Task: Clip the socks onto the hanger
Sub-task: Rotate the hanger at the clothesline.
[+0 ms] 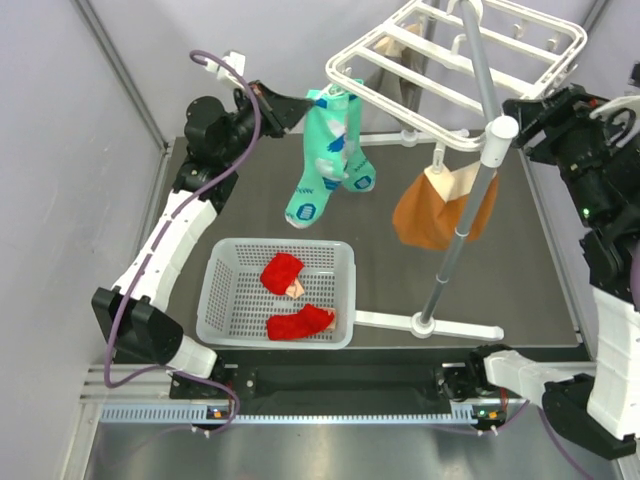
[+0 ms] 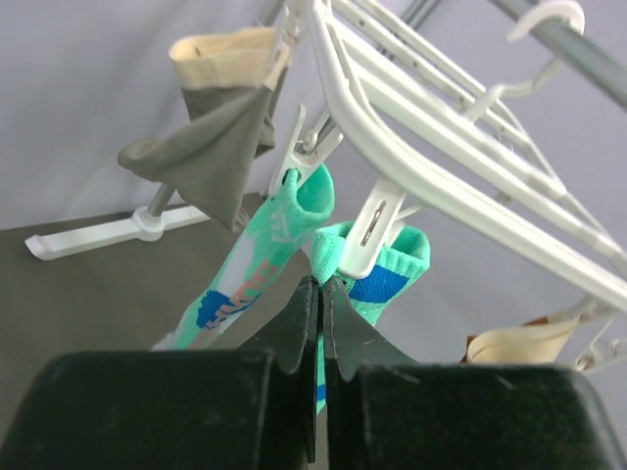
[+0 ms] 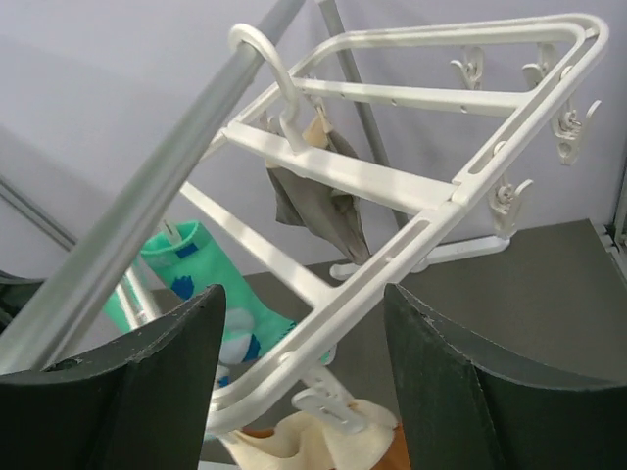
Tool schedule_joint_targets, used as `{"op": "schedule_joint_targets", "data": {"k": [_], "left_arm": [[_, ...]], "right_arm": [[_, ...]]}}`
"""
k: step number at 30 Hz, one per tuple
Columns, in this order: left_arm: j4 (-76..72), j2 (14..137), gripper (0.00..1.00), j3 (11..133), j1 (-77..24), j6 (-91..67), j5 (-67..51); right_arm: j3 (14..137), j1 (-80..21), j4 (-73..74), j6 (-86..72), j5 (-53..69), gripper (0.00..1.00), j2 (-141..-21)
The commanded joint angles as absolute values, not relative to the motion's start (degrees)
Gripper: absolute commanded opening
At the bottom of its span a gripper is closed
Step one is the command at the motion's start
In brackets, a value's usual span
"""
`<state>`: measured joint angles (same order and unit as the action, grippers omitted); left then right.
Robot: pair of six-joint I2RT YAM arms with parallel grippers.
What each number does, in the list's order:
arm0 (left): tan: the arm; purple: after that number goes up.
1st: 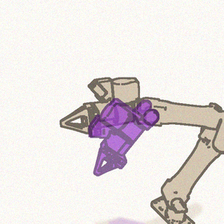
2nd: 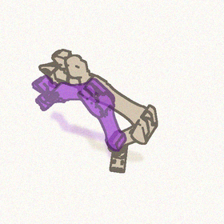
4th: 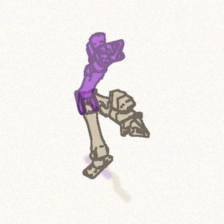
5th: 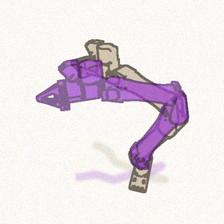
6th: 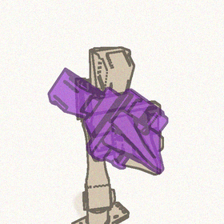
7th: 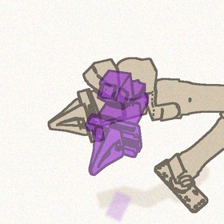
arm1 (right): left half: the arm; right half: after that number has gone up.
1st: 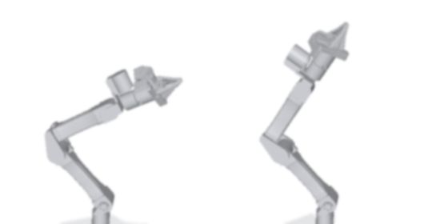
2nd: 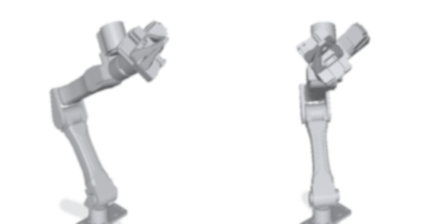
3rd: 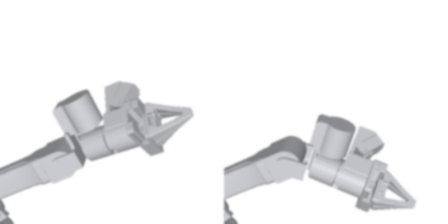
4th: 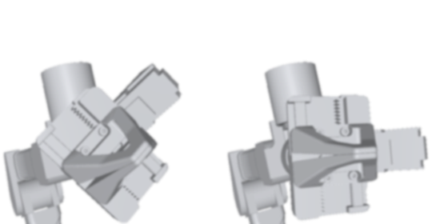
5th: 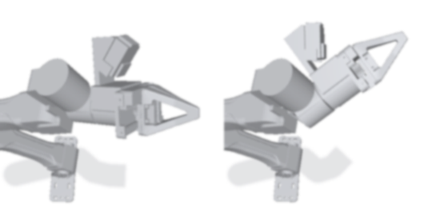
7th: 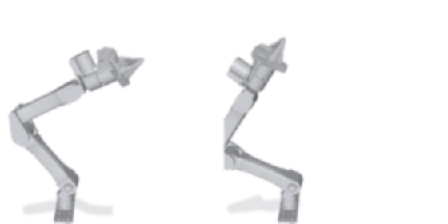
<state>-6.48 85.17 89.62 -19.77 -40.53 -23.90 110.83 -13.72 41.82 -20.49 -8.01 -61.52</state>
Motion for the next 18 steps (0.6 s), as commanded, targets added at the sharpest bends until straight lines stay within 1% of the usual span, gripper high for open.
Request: {"op": "schedule_joint_targets", "data": {"k": [1, 4, 7, 8, 11, 14, 15, 18], "left_arm": [[-14.40, 85.69, 0.00, 90.00, -16.45, -46.22, -22.59], [-17.57, 87.80, 0.03, 90.52, -15.65, -50.00, -23.46], [-20.82, 90.52, 0.23, 91.92, -13.98, -52.64, -25.66], [-21.09, 92.09, 0.35, 92.63, -13.45, -53.86, -26.45], [-20.48, 93.77, 0.48, 95.09, -10.55, -55.72, -31.80], [-19.25, 91.60, 0.50, 93.87, -8.79, -54.24, -35.32], [-18.99, 90.80, 0.48, 93.43, -8.70, -53.36, -36.46], [-18.01, 85.88, 0.48, 89.67, -8.70, -51.07, -39.37]], "right_arm": [[112.77, -14.06, 43.33, -18.02, -9.32, 0.65, -62.75], [110.31, -14.06, 43.42, -18.10, -8.79, 0.66, -62.75], [108.37, -14.06, 43.24, -18.19, -7.91, 0.67, -62.58], [107.24, -14.15, 42.89, -18.37, -6.61, 0.67, -62.40], [104.43, -14.06, 41.31, -19.33, -4.14, 0.68, -62.05], [101.79, -14.06, 39.20, -20.21, -1.07, 0.68, -61.87], [101.26, -14.06, 38.68, -20.39, -0.45, 0.68, -61.70], [98.80, -14.15, 36.92, -21.27, 2.28, 0.68, -61.44]]}}
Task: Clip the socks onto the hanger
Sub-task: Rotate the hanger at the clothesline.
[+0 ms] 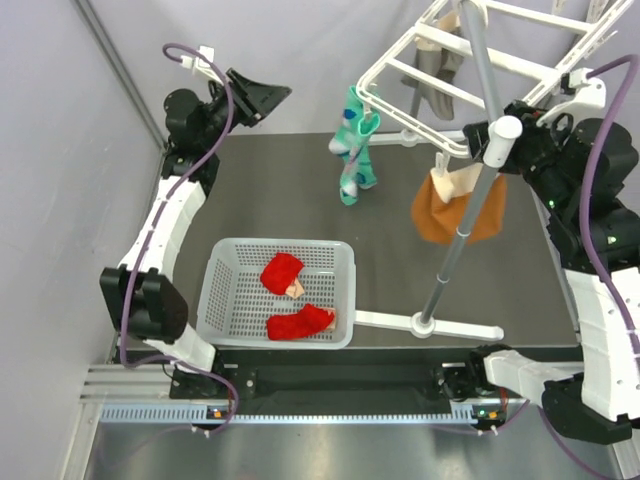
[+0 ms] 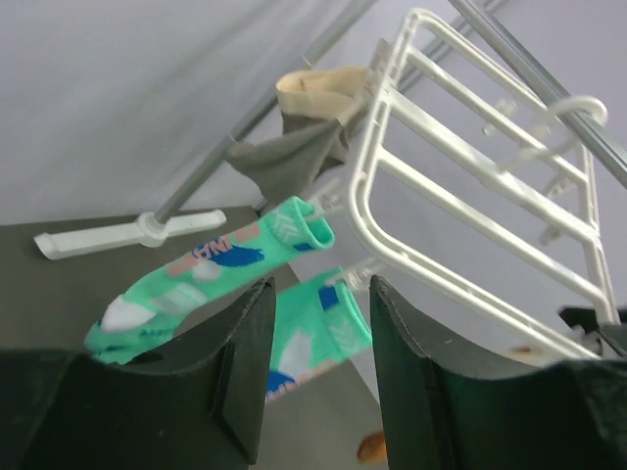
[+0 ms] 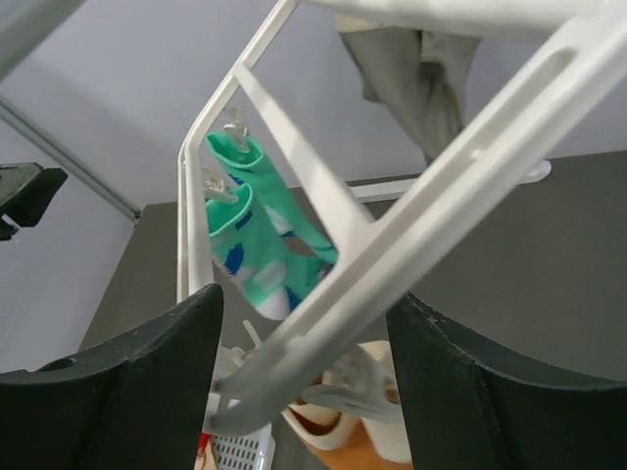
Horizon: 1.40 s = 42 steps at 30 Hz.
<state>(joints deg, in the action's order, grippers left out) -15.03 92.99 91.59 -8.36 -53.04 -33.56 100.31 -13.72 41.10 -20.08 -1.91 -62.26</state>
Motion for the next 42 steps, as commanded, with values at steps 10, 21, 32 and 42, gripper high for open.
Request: {"op": "schedule_joint_targets", "data": {"k": [10, 21, 32, 42], "left_arm": [[-20.57, 67.68, 0.66, 70.41, -28.43, -35.62, -26.56], [-26.10, 79.18, 0.66, 72.15, -37.97, -35.42, -24.69], [-32.42, 83.14, 0.68, 72.24, -46.93, -34.28, -21.70], [-30.43, 93.94, 0.59, 79.09, -50.71, -30.50, -15.42]], "right_arm": [[90.27, -14.06, 26.82, -26.71, 11.24, 0.34, -59.50], [85.52, -14.06, 21.35, -31.99, 14.15, 0.55, -58.18], [88.50, -14.06, 26.45, -28.66, 9.58, 0.68, -57.13], [89.91, -14.06, 28.04, -27.68, 8.70, 0.70, -56.07]]}}
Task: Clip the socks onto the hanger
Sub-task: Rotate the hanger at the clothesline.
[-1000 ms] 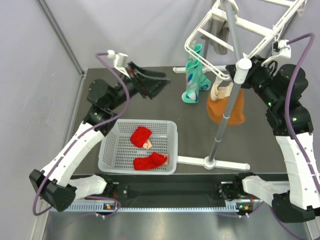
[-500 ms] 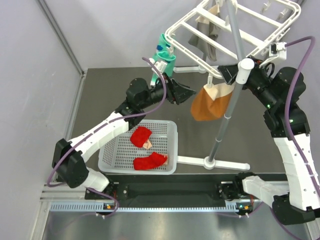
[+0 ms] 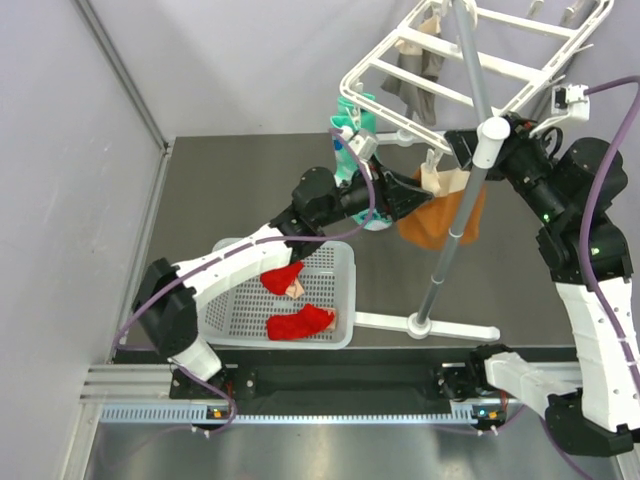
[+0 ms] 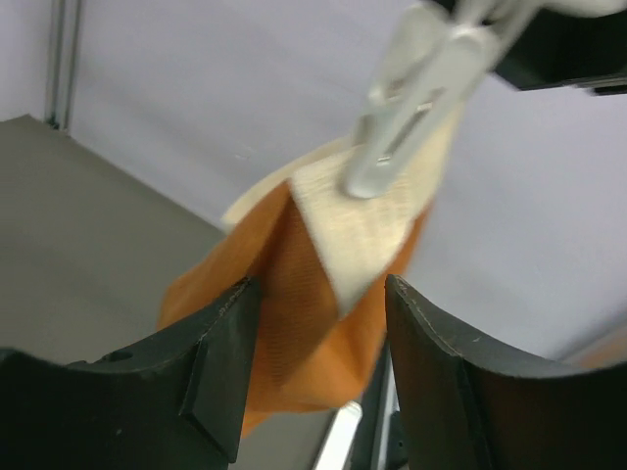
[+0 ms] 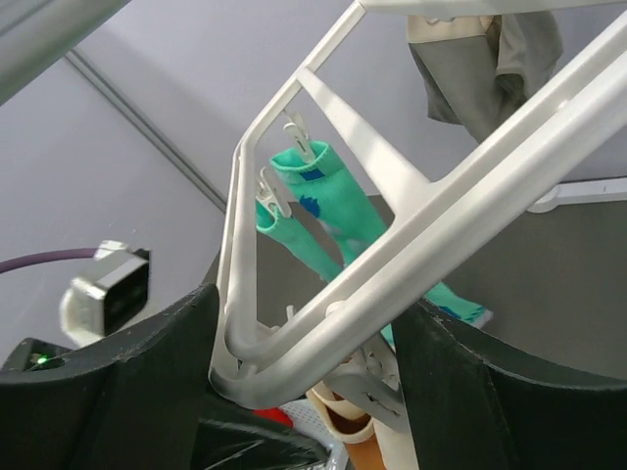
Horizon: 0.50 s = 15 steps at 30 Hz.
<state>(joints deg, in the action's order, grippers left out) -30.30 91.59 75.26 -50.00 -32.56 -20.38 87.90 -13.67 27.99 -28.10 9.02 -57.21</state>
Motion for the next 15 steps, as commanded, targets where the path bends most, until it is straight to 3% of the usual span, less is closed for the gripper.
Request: {"op": "schedule_joint_targets", "data": {"k": [1, 4, 6, 7, 9, 10, 11, 15], "left_arm": [[-28.84, 94.65, 0.58, 80.06, -50.80, -29.80, -14.34], [-25.84, 97.11, 0.48, 83.31, -50.98, -30.23, -12.83], [-25.66, 97.73, 0.32, 84.02, -51.24, -30.50, -12.39], [-25.75, 97.82, 0.28, 84.11, -51.24, -30.59, -11.87], [-25.66, 98.17, 0.21, 84.46, -51.24, -30.41, -11.43], [-25.05, 98.09, 0.15, 84.81, -51.24, -30.32, -11.34], [-22.53, 97.91, 0.12, 85.60, -51.24, -30.06, -10.55], [-18.82, 94.93, 0.09, 85.26, -51.07, -26.81, -7.13]], "right_arm": [[90.09, -14.06, 27.86, -27.60, 8.79, 0.70, -55.73], [89.04, -14.06, 26.81, -28.21, 8.61, 0.70, -55.20], [88.86, -14.06, 26.72, -28.22, 8.87, 0.71, -55.19], [89.29, -14.15, 26.81, -27.86, 9.31, 0.72, -55.37], [90.35, -14.15, 29.35, -26.90, 8.44, 0.82, -56.07], [90.96, -14.06, 30.31, -26.11, 7.31, 0.94, -56.25], [90.97, -14.06, 32.06, -25.58, 4.77, 0.99, -55.99], [91.84, -14.06, 36.38, -22.16, -2.97, 1.00, -54.93]]}}
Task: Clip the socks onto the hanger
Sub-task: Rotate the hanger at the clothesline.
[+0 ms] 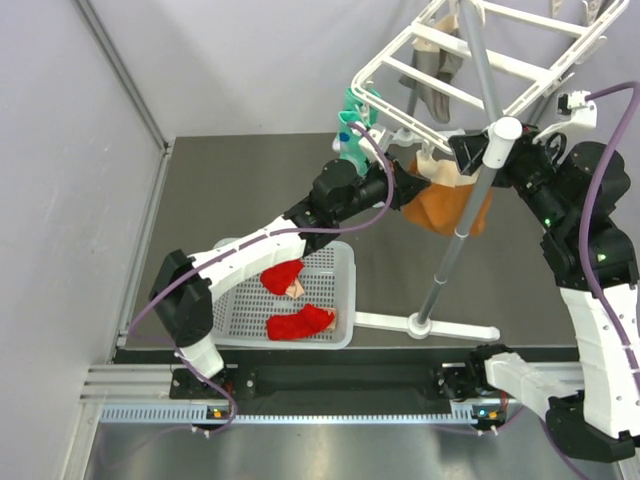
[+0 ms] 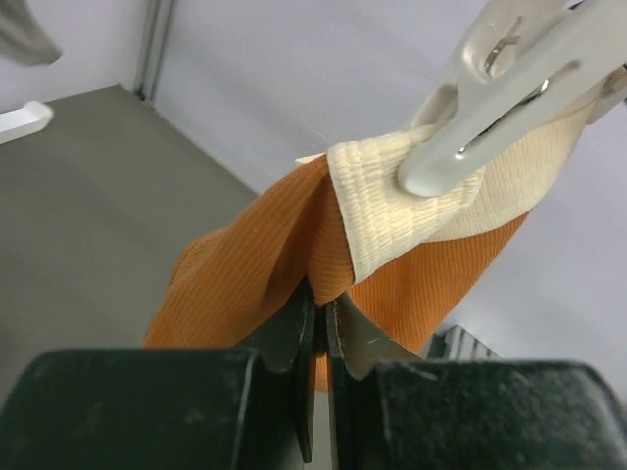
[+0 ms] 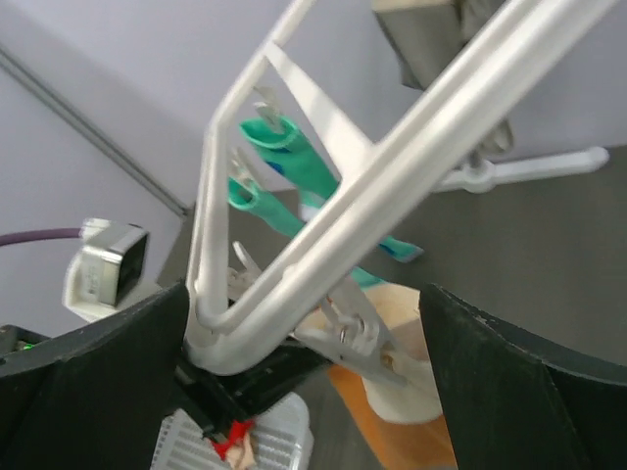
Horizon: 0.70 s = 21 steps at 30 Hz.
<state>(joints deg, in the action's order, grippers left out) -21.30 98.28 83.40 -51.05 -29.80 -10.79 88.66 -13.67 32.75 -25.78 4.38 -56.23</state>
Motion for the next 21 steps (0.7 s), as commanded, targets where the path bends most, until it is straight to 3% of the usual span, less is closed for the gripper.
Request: {"op": "schedule_joint_targets", "data": {"k": [1, 6, 14, 18, 19, 21], "left_arm": [[-18.03, 94.49, 0.09, 85.43, -50.98, -25.68, -6.08], [-11.18, 91.42, 0.06, 86.04, -49.75, -24.08, -0.54], [-6.86, 89.12, 0.05, 85.78, -46.41, -24.34, 0.88], [-6.24, 87.37, 0.05, 85.60, -43.61, -25.66, -1.39], [-5.98, 87.10, 0.06, 85.61, -42.98, -25.93, -1.84], [-5.54, 86.23, 0.09, 85.69, -40.53, -26.01, -4.30]], "right_arm": [[93.32, -13.98, 37.34, -20.67, -4.47, 1.00, -54.84], [97.11, -14.06, 41.74, -18.99, -12.83, 1.00, -54.58], [98.79, -14.06, 39.73, -22.94, -6.34, 1.00, -54.40], [99.32, -14.15, 39.38, -21.81, -10.97, 1.00, -54.06], [99.66, -14.06, 39.29, -21.19, -11.86, 0.93, -53.70], [100.45, -14.06, 39.46, -19.61, -13.36, 0.90, -53.53]]}}
